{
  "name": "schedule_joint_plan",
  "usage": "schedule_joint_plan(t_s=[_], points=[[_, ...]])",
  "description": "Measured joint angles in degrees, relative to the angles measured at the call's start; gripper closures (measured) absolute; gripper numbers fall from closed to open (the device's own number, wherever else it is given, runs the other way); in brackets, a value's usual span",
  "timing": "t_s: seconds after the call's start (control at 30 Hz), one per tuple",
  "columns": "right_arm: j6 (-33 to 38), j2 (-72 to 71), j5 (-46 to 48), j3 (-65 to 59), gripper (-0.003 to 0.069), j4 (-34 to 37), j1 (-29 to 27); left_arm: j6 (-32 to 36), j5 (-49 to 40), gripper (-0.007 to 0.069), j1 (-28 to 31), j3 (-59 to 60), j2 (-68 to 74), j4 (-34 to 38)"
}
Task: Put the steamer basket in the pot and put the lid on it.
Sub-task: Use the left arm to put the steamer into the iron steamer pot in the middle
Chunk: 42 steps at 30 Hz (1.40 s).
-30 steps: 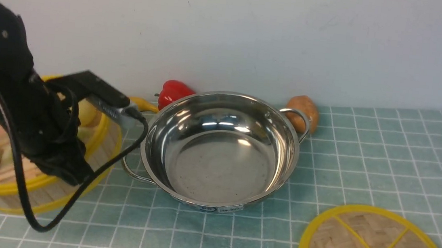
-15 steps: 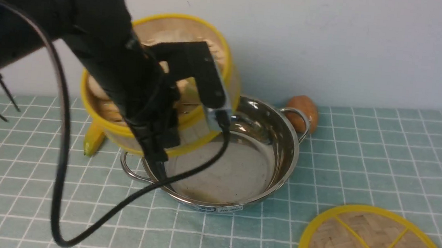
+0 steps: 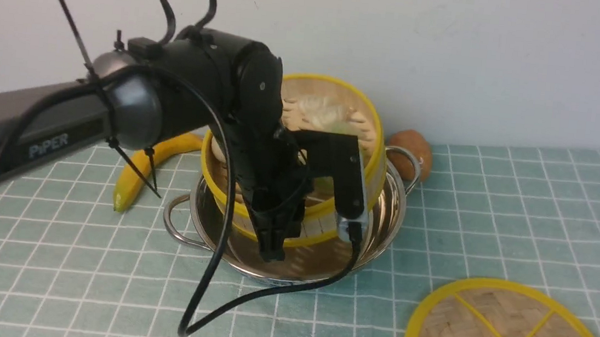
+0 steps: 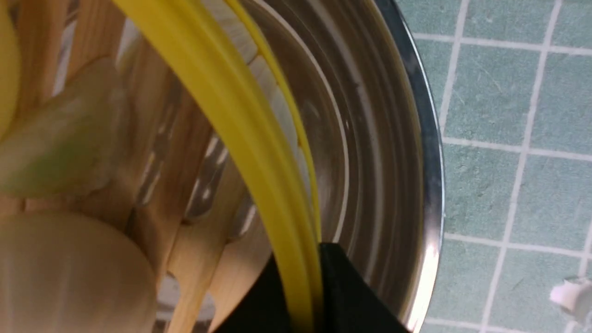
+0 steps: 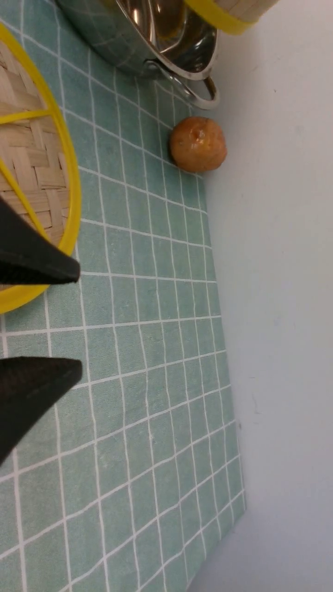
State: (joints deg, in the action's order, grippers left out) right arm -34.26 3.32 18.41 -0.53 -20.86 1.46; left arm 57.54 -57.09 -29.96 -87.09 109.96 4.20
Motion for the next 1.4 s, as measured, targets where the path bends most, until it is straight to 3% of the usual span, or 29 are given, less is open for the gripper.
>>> schedule_joint_plan(t_s=[0.63, 0.73, 1.0, 1.1, 1.27, 1.4], points=[[0.0, 0.0, 0.0, 0.0, 0.0416, 0.0, 0.0, 0.0, 1.9, 0.0588, 0.0, 0.0, 5.2, 0.6], [0.0, 0.0, -0.1, 0.0, 0.0416, 0.0, 0.0, -0.2, 2.1, 0.0546, 0.0, 0.0, 5.2, 0.7], [0.0, 0.0, -0.1, 0.0, 0.0416, 0.0, 0.0, -1.6, 3.4, 0.0283, 0.0, -0.2, 4.8, 0.7], [0.0, 0.0, -0.2, 0.0, 0.0416, 0.0, 0.0, -3.0, 3.6, 0.0218, 0.0, -0.4, 3.7, -0.4], [0.0, 0.0, -0.3, 0.0, 0.0416, 0.0, 0.0, -10.3, 2.6, 0.0202, 0.0, -0.5, -2.0, -7.6], [0.0, 0.0, -0.4, 0.0, 0.0416, 0.0, 0.0, -19.3, 0.6, 0.0242, 0.0, -0.5, -9.1, -12.6]])
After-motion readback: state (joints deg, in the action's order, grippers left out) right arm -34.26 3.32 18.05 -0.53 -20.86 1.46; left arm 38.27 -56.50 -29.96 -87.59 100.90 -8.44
